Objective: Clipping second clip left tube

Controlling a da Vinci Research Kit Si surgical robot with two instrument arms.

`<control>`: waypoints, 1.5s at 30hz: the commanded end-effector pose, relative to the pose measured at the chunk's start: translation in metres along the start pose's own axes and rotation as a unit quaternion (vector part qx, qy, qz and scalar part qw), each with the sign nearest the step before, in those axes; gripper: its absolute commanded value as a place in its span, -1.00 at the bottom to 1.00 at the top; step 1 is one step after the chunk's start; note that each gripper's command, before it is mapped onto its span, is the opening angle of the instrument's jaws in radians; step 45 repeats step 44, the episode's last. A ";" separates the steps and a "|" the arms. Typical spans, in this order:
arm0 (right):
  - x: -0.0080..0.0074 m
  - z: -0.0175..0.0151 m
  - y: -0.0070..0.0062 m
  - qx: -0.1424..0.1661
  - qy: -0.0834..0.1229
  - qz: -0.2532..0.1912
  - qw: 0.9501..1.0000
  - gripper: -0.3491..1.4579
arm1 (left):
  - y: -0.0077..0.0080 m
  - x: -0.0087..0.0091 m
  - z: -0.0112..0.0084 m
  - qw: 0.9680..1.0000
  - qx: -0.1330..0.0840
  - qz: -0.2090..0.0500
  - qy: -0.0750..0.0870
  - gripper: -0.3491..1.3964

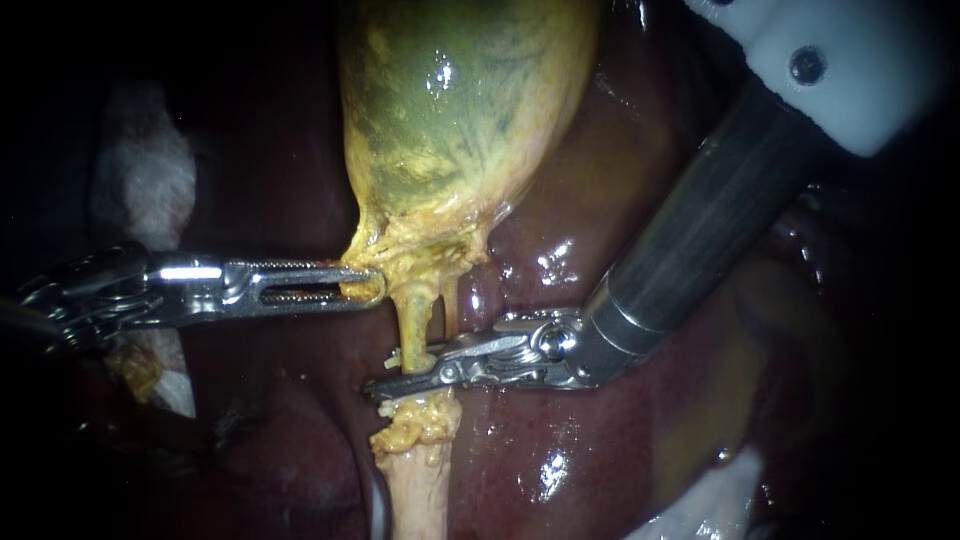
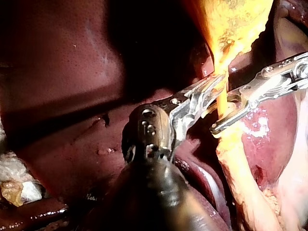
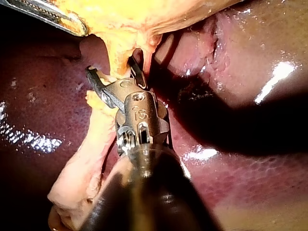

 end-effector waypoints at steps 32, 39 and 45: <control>-0.0001 -0.0003 0.0011 0.015 -0.017 0.014 1.000 -1.00 | 0.0000 -0.0001 0.0001 1.000 0.001 0.000 -0.001 -1.00; 0.0000 -0.0002 0.0010 0.014 -0.016 0.014 1.000 -1.00 | 0.0000 -0.0001 0.0001 1.000 0.001 0.000 -0.001 -1.00; 0.0000 -0.0002 0.0010 0.014 -0.016 0.014 1.000 -1.00 | -0.0001 -0.0001 0.0002 1.000 0.001 0.000 -0.001 -1.00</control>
